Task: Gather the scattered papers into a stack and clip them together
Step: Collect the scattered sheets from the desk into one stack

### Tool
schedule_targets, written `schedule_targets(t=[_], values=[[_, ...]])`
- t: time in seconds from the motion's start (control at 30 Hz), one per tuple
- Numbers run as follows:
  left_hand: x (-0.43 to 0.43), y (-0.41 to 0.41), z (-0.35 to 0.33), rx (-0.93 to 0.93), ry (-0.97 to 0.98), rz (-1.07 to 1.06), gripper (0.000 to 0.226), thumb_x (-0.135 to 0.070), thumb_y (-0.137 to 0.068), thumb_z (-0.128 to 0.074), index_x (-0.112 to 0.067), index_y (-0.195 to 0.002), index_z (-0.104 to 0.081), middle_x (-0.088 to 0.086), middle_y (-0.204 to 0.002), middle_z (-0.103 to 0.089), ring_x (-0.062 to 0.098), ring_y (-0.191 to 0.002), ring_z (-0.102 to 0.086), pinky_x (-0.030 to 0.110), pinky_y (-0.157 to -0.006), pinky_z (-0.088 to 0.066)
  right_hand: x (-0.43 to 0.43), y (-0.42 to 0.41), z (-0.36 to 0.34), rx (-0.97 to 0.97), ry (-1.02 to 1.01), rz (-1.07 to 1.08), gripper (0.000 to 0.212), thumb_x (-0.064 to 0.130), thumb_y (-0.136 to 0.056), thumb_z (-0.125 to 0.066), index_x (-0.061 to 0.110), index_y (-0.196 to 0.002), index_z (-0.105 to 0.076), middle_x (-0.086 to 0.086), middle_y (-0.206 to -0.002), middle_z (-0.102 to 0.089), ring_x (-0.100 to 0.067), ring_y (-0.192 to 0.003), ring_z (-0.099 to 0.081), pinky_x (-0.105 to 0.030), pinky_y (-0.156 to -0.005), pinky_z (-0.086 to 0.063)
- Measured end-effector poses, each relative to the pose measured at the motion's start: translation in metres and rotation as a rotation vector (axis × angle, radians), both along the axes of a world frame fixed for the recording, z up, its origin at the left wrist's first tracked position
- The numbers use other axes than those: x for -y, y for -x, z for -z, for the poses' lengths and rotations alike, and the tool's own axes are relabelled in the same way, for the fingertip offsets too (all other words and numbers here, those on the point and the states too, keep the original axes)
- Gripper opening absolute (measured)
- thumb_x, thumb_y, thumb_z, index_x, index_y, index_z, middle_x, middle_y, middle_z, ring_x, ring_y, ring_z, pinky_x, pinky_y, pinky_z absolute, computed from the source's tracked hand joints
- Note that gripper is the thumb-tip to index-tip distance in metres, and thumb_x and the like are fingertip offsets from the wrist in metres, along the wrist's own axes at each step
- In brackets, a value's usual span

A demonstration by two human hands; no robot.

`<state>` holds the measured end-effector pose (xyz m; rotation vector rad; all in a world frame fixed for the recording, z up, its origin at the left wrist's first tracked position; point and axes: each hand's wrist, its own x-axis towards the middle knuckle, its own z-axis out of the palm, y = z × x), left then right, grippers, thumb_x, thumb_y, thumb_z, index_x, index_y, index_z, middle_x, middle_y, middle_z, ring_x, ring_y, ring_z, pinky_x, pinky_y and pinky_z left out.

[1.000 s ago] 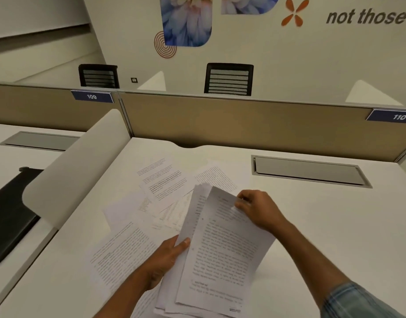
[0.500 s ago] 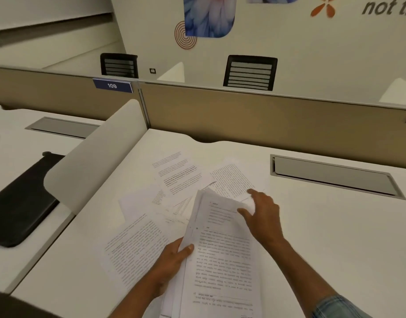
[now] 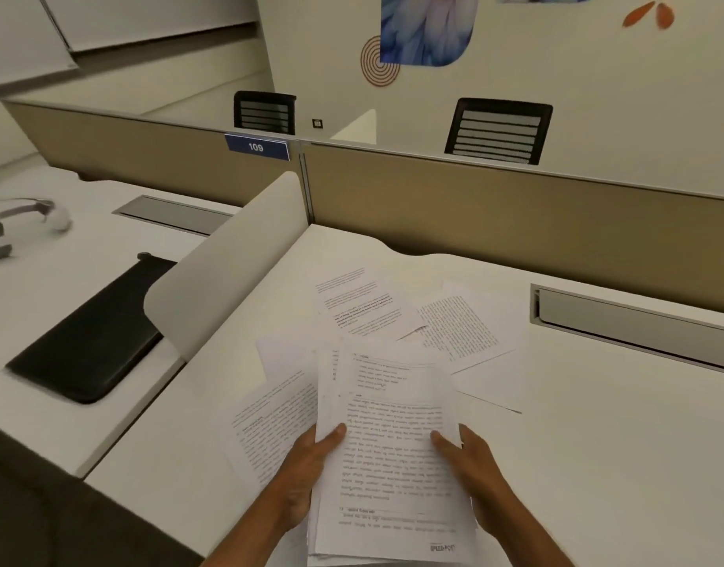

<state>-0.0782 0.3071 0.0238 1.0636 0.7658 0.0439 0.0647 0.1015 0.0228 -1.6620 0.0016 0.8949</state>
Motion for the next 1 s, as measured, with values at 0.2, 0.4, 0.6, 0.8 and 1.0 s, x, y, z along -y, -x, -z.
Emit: schedule_targets(t=[0.2,0.4,0.6,0.8,1.0], values=[[-0.026,0.014,0.01,-0.056,-0.035,-0.043,0.04,-0.011,-0.095,-0.067,-0.013,-0.134,-0.064,0.013,-0.121,-0.077,0.034,-0.108,-0.074,0.057,-0.095,-0.057,-0.041,0.01,-0.002,0.057,-0.038,-0.083,0.022,0.03,-0.098,-0.063,0.019,-0.116,-0.065,-0.003,-0.111,-0.077,-0.025,-0.093,-0.077,-0.048,-0.086,-0.062],[-0.101,0.062,-0.002,0.003,-0.031,-0.244,0.035,-0.009,-0.096,-0.063,-0.013,-0.13,-0.067,0.019,-0.124,-0.073,0.04,-0.115,-0.068,0.058,-0.106,-0.048,-0.072,0.024,0.016,0.415,0.386,-0.137,0.042,0.048,-0.094,-0.061,0.021,-0.126,-0.057,-0.005,-0.115,-0.069,-0.019,-0.099,-0.067,-0.039,-0.092,-0.056],[-0.158,0.105,-0.011,0.052,-0.031,-0.356,0.042,-0.012,-0.093,-0.065,-0.021,-0.134,-0.065,0.016,-0.129,-0.071,0.041,-0.124,-0.063,0.064,-0.107,-0.044,-0.105,0.058,0.036,0.736,0.762,-0.549,0.091,0.063,-0.082,-0.065,0.021,-0.153,-0.026,-0.005,-0.148,-0.04,-0.025,-0.135,-0.039,-0.042,-0.11,-0.038],[-0.174,0.114,-0.01,0.063,0.013,-0.4,0.039,-0.012,-0.096,-0.062,-0.024,-0.133,-0.065,0.017,-0.13,-0.07,0.043,-0.125,-0.06,0.066,-0.106,-0.044,-0.122,0.065,0.036,0.687,0.85,-0.579,0.082,0.055,-0.079,-0.073,0.021,-0.143,-0.035,-0.006,-0.138,-0.048,-0.025,-0.127,-0.045,-0.041,-0.106,-0.04],[-0.174,0.116,-0.005,0.068,0.024,-0.402,0.039,-0.012,-0.096,-0.064,-0.027,-0.132,-0.066,0.018,-0.131,-0.069,0.045,-0.127,-0.059,0.07,-0.104,-0.043,-0.12,0.066,0.037,0.574,0.76,-0.491,0.072,0.053,-0.074,-0.077,0.022,-0.13,-0.044,-0.001,-0.127,-0.055,-0.021,-0.118,-0.051,-0.04,-0.101,-0.046]])
